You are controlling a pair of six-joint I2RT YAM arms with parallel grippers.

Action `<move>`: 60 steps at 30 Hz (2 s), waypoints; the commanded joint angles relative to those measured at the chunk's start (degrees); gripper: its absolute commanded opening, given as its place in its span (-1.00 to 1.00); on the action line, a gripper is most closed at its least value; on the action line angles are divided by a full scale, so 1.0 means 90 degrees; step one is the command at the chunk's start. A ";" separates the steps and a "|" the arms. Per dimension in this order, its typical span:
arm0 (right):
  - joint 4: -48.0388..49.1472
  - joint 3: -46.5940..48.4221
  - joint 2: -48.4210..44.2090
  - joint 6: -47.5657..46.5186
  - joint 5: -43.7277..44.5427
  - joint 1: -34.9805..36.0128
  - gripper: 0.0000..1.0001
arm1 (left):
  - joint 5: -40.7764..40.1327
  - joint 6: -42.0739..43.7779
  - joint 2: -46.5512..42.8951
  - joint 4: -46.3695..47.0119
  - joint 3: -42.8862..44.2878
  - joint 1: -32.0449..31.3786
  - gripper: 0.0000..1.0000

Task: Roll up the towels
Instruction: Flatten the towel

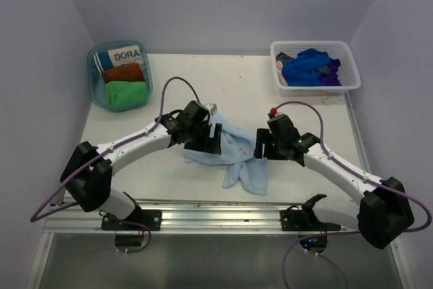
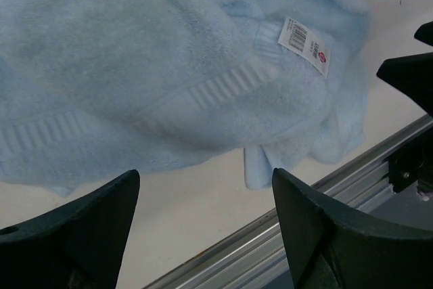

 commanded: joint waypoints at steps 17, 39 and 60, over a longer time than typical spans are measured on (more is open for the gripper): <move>0.1189 -0.1517 0.0279 0.1131 -0.0216 0.0156 -0.46 | -0.1034 -0.0189 0.1500 0.0188 0.1510 -0.1054 -0.76; 0.0536 0.1912 0.1218 -0.0246 0.1404 -0.0420 -1.00 | -0.0252 0.0369 0.0669 0.0090 0.2009 0.0686 -0.64; 0.0526 0.0739 0.0554 0.0076 0.0838 -0.0889 -1.00 | -0.0231 -0.0208 0.3041 0.1106 0.2847 -0.0692 0.43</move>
